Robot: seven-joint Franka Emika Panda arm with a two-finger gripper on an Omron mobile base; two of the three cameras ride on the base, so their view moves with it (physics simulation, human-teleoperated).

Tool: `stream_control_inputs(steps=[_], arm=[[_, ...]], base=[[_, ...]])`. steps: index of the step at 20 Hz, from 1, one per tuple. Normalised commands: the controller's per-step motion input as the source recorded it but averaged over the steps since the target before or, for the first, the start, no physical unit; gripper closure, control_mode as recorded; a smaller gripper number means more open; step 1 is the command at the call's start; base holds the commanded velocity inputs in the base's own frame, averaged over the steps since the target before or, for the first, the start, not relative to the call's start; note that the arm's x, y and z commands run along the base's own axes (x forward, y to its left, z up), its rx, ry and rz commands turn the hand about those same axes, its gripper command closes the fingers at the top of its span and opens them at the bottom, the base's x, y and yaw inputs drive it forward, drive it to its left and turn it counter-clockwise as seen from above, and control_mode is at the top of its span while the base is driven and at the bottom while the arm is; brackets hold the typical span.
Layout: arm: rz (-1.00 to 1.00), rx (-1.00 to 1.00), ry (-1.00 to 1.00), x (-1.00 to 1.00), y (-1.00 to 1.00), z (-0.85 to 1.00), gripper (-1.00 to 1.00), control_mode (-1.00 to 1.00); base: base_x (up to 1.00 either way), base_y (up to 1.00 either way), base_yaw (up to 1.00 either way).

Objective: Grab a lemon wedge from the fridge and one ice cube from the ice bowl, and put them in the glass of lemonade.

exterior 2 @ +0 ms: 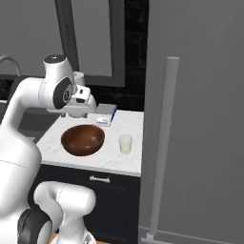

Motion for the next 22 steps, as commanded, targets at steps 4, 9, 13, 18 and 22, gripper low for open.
stream_control_inputs(steps=[4, 9, 13, 18, 22], arm=[[0.0, 0.0, 0.0, 0.0, 0.0, 0.0, -1.0, 1.0], [0.0, 0.0, 0.0, 0.0, 0.0, 0.0, -1.0, 1.0], [0.0, 0.0, 0.0, 0.0, 0.0, 0.0, -1.0, 1.0], [0.0, -0.01, 0.0, 0.13, 0.0, -0.07, -1.0, -1.0], [0.0, -0.02, 0.12, 0.76, 0.01, -0.65, -1.0, -1.0]], base=[[0.2, 0.16, 0.0], [0.5, -0.06, 0.0], [0.37, -0.05, 0.0], [0.39, 0.0, 0.0], [0.0, 0.0, 0.0]])
